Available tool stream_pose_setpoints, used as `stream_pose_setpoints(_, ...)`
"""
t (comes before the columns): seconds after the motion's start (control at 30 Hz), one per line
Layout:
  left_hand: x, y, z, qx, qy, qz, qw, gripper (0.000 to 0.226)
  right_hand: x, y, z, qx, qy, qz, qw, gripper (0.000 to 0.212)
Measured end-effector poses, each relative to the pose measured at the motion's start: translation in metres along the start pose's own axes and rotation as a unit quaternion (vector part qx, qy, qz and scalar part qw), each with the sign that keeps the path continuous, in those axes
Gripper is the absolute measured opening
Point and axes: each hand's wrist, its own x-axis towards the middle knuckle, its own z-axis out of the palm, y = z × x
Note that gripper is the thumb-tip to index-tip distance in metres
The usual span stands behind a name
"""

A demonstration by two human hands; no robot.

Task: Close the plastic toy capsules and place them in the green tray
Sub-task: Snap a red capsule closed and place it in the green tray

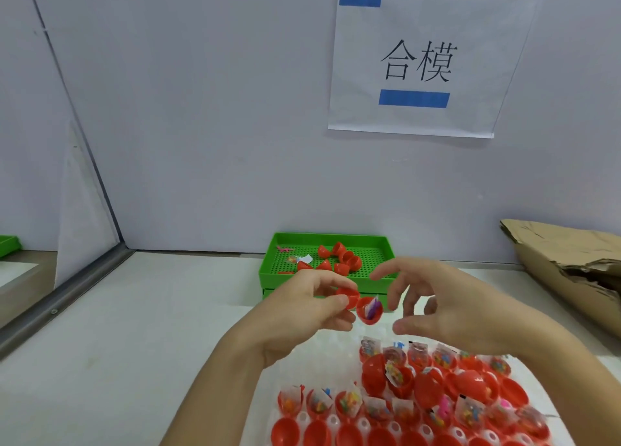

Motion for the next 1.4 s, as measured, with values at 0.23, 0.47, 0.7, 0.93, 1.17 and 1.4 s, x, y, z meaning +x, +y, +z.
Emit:
stream_pose_setpoints(0.23,-0.009,0.006,-0.008,-0.001,-0.090,0.043,0.995,0.035,-0.009,-0.002,0.004,0.094,0.021,-0.043,0.994,0.052)
stream_pose_setpoints(0.47,-0.017,0.014,-0.009,0.038,-0.166,0.071,0.983,0.056,-0.011,-0.009,0.001,0.111,-0.072,-0.070,0.989,0.053)
stream_pose_setpoints(0.7,-0.018,0.014,-0.008,0.045,-0.191,0.071,0.978,0.058,-0.012,-0.017,0.002,0.115,-0.107,-0.086,0.984,0.032)
stream_pose_setpoints(0.93,-0.016,0.014,-0.004,-0.047,-0.157,0.063,0.984,0.037,-0.012,-0.012,-0.004,0.140,-0.008,-0.064,0.988,0.028)
stream_pose_setpoints(1.17,-0.007,0.017,0.010,-0.077,-0.056,0.079,0.992,0.037,-0.009,-0.001,-0.006,0.146,0.143,0.023,0.979,0.017)
stream_pose_setpoints(1.4,0.002,0.022,0.037,-0.105,0.105,0.125,0.981,0.044,-0.008,-0.006,0.002,0.128,0.218,0.025,0.967,0.019)
